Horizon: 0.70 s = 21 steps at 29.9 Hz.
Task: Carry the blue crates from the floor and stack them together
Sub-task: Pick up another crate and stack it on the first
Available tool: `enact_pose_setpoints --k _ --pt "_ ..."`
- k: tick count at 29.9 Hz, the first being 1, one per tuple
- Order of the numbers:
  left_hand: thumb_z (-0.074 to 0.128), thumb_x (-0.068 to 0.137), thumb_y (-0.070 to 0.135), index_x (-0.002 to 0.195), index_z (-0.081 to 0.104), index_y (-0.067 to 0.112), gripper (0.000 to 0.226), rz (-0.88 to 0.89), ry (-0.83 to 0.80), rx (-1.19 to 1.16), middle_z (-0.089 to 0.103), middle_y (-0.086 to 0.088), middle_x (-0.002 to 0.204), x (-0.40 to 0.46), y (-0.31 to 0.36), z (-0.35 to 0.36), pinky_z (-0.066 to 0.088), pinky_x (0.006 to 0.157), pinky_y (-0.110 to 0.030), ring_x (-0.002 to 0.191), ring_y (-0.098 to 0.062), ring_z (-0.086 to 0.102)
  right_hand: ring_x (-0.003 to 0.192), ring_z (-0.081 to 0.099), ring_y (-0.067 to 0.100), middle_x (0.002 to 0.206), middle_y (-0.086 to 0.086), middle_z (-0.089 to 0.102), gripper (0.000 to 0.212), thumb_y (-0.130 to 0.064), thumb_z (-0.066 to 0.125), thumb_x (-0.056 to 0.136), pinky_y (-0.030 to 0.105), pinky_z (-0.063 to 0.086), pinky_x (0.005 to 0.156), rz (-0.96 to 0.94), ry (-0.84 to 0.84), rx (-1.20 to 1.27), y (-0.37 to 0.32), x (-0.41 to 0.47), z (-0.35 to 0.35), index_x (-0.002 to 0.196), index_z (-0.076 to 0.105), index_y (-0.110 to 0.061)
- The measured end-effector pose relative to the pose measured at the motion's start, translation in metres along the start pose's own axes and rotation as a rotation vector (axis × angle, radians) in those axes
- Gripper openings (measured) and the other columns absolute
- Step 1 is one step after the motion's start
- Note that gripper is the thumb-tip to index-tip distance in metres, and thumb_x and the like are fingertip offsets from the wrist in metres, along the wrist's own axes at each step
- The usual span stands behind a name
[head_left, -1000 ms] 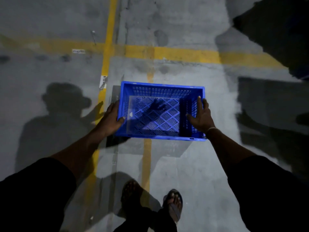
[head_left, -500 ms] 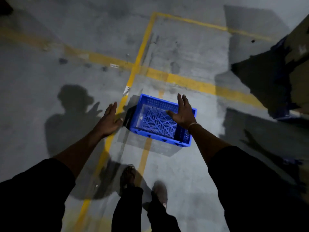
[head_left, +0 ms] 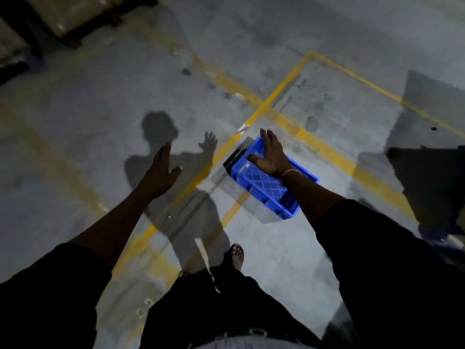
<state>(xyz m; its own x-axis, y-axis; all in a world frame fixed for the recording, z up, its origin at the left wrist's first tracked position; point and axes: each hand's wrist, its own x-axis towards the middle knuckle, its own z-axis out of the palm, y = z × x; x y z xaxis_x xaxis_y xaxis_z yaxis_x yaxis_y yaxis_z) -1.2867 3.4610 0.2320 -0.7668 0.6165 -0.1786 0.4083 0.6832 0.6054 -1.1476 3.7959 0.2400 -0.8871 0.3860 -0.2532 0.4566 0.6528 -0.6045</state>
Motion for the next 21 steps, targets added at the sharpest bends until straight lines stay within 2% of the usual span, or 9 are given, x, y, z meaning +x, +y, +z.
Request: enact_pose_setpoints --k 2,5,9,13,18,21 --pt "0.053 0.102 0.025 0.159 0.002 0.006 0.079 -0.047 0.046 -0.012 0.003 -0.011 0.168 -0.040 -0.011 -0.015 0.007 0.119 -0.025 0.155 -0.024 0.005 0.155 0.006 0.033 0.168 0.013 0.004 0.100 -0.059 0.065 0.088 0.055 0.015 0.122 -0.060 -0.021 -0.015 -0.028 -0.006 0.011 0.162 0.009 -0.019" --pt "0.054 0.102 0.025 0.159 0.003 0.006 0.079 -0.131 0.137 -0.035 0.004 -0.011 0.168 -0.104 -0.032 -0.034 0.014 0.122 -0.035 0.155 -0.025 0.006 0.155 0.007 0.032 0.168 0.012 0.006 0.102 -0.064 0.062 0.086 0.054 0.016 0.123 -0.141 -0.073 -0.042 -0.073 -0.018 0.036 0.162 0.010 -0.021" --pt "0.053 0.103 0.032 0.160 0.002 0.010 0.080 -0.268 0.231 -0.073 0.002 -0.006 0.168 -0.186 -0.066 -0.049 0.011 0.124 -0.035 0.155 -0.023 0.004 0.155 0.008 0.031 0.168 0.011 0.006 0.097 -0.056 0.066 0.089 0.050 0.016 0.123 -0.235 -0.117 -0.062 -0.127 -0.046 0.080 0.161 0.011 -0.022" --pt "0.053 0.102 0.035 0.161 0.001 0.017 0.081 -0.380 0.331 -0.190 0.001 0.000 0.169 -0.279 -0.096 -0.054 0.018 0.125 -0.043 0.155 -0.017 0.003 0.155 0.008 0.030 0.168 0.008 0.006 0.096 -0.056 0.065 0.090 0.050 0.016 0.123 -0.329 -0.188 -0.092 -0.176 -0.090 0.124 0.161 0.009 -0.024" --pt "0.052 0.102 0.040 0.161 -0.001 0.022 0.082 -0.486 0.465 -0.304 0.000 0.003 0.169 -0.404 -0.117 -0.055 0.016 0.126 -0.043 0.155 -0.015 0.003 0.154 0.012 0.032 0.168 0.009 0.009 0.102 -0.069 0.061 0.084 0.048 0.019 0.123 -0.440 -0.278 -0.115 -0.234 -0.157 0.179 0.161 0.012 -0.025" --pt "0.051 0.101 0.043 0.161 -0.002 0.023 0.082 -0.548 0.537 -0.363 -0.002 0.002 0.169 -0.483 -0.128 -0.049 0.015 0.124 -0.035 0.155 -0.014 0.003 0.154 0.012 0.032 0.167 0.012 0.011 0.105 -0.073 0.058 0.083 0.050 0.019 0.123 -0.546 -0.327 -0.129 -0.271 -0.197 0.213 0.161 0.011 -0.023"
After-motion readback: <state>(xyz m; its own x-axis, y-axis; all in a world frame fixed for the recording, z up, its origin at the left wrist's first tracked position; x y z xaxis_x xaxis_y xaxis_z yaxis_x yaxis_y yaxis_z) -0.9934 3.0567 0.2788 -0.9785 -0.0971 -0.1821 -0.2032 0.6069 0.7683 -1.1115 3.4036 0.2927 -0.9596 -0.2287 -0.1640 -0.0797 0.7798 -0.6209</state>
